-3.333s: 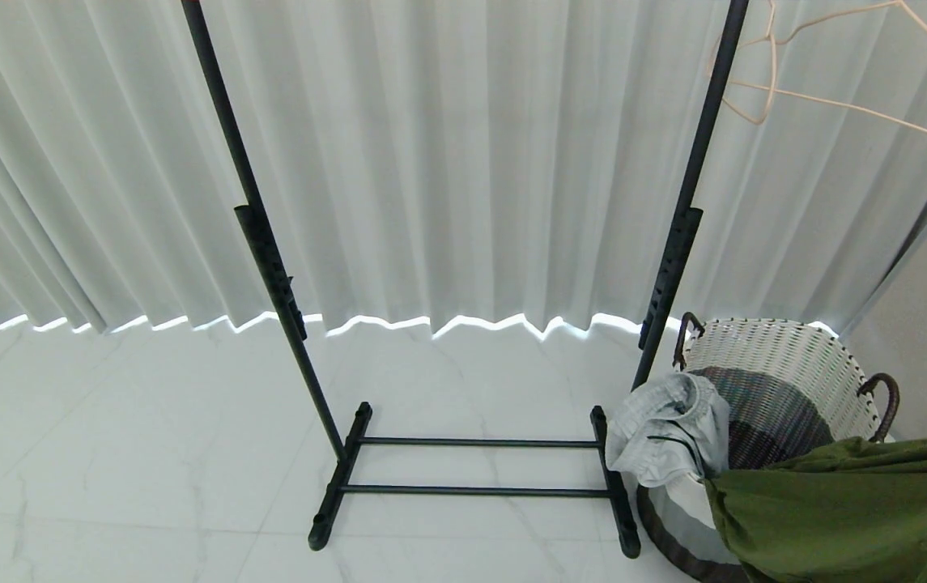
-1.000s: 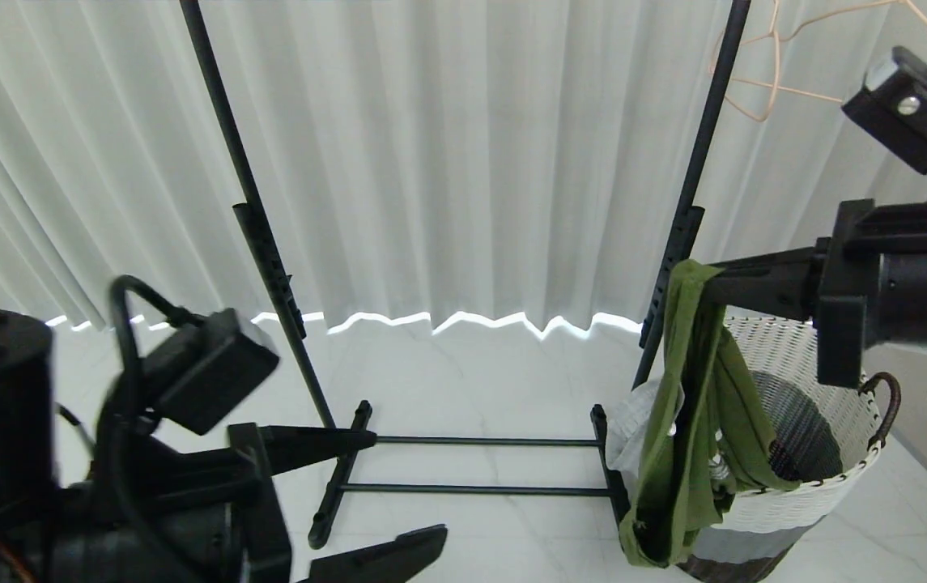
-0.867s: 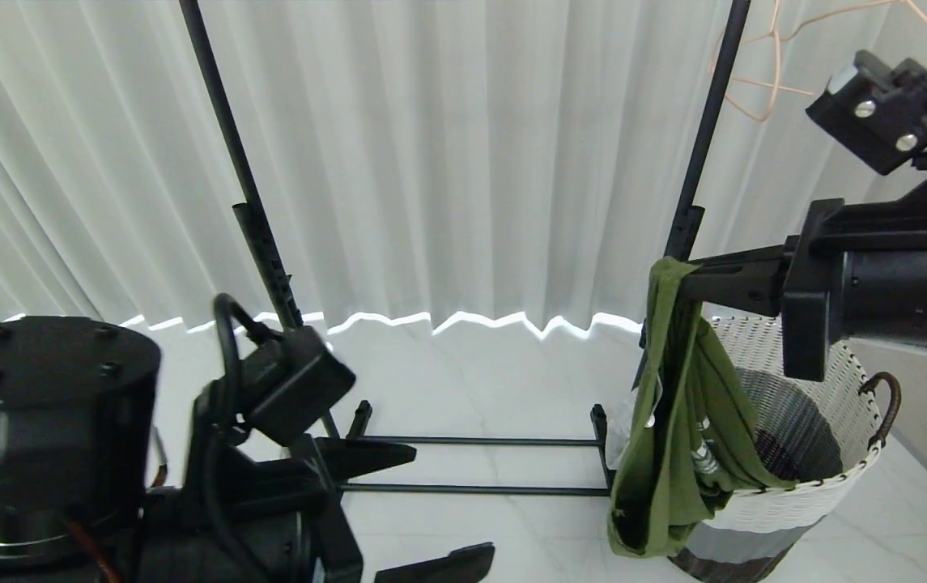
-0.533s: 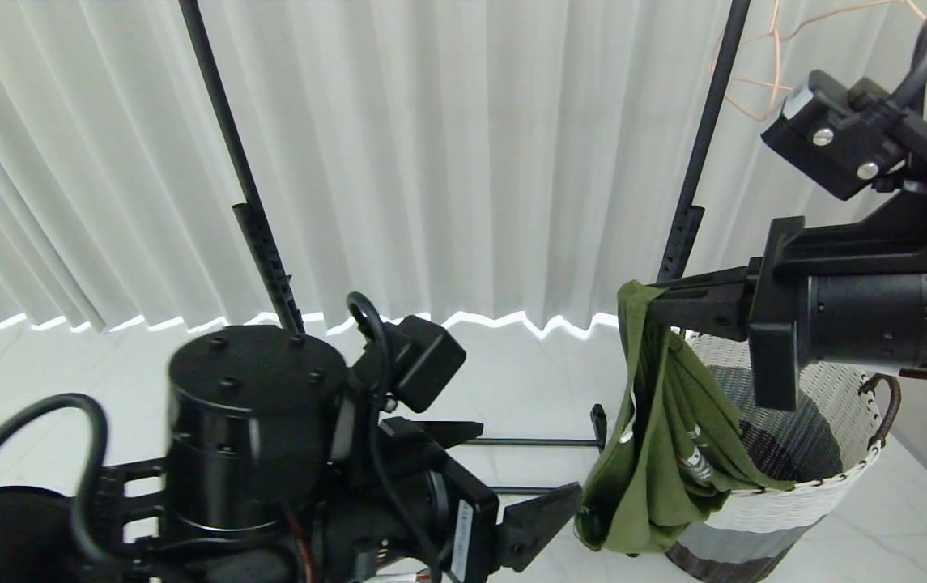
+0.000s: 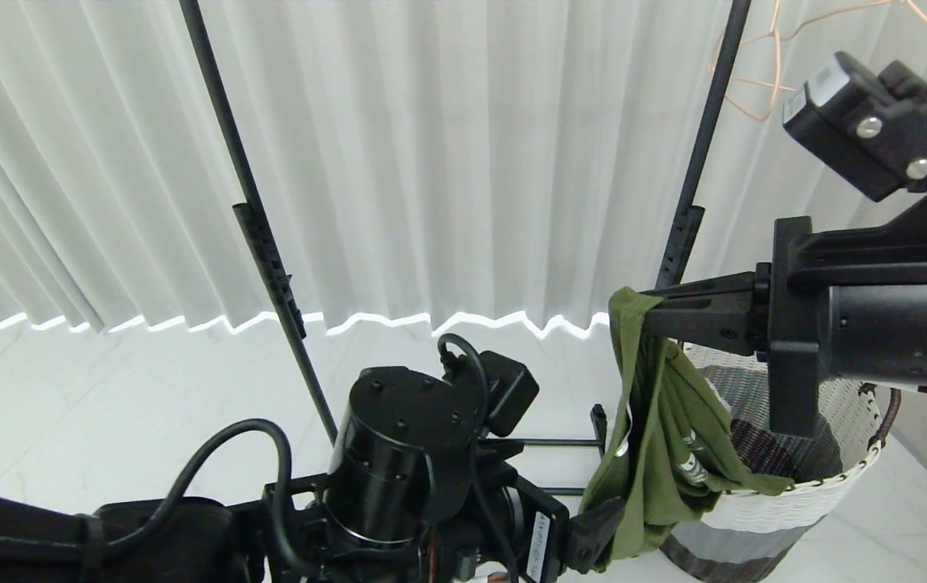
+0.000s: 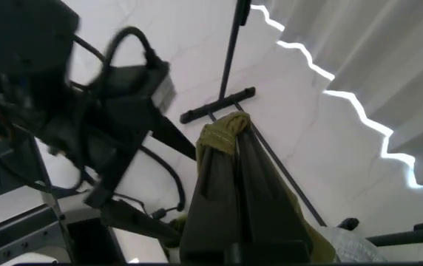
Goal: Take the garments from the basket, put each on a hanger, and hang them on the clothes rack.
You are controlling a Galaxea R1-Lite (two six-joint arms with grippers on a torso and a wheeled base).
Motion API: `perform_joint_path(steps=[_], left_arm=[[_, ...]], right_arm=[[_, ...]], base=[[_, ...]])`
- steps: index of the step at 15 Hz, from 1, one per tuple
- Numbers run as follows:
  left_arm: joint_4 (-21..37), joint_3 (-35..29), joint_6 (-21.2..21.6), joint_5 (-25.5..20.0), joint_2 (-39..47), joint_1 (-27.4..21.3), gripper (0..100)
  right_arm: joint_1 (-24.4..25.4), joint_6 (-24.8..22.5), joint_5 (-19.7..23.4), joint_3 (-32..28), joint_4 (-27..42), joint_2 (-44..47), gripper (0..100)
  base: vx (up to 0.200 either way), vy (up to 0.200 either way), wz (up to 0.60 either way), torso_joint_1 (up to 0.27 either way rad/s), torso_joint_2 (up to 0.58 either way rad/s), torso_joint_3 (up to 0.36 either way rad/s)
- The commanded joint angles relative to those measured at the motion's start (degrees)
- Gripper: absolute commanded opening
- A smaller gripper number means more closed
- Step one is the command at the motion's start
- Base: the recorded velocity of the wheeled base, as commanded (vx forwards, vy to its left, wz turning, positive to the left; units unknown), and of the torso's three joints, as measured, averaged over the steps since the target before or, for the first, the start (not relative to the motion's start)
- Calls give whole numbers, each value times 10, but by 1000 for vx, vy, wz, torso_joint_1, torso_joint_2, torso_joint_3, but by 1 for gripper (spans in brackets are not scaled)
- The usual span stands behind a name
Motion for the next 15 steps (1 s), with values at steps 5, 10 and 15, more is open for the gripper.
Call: perform_joint_path(steps=[5,10,15], left_arm=[[-84,63,-49,84,85,14,100],[-137,97,-42,85,71,7,100],[-138,190,34,99,-20,-39,0]], right_arm=[[16,0,-1,5,4,-33,0],[16,0,-2,23,2,-45,0],[12,0,-31,50,5,-59,0]], base=[[0,0,0,0,0,0],[0,0,0,0,0,0],[0,0,0,0,0,0]])
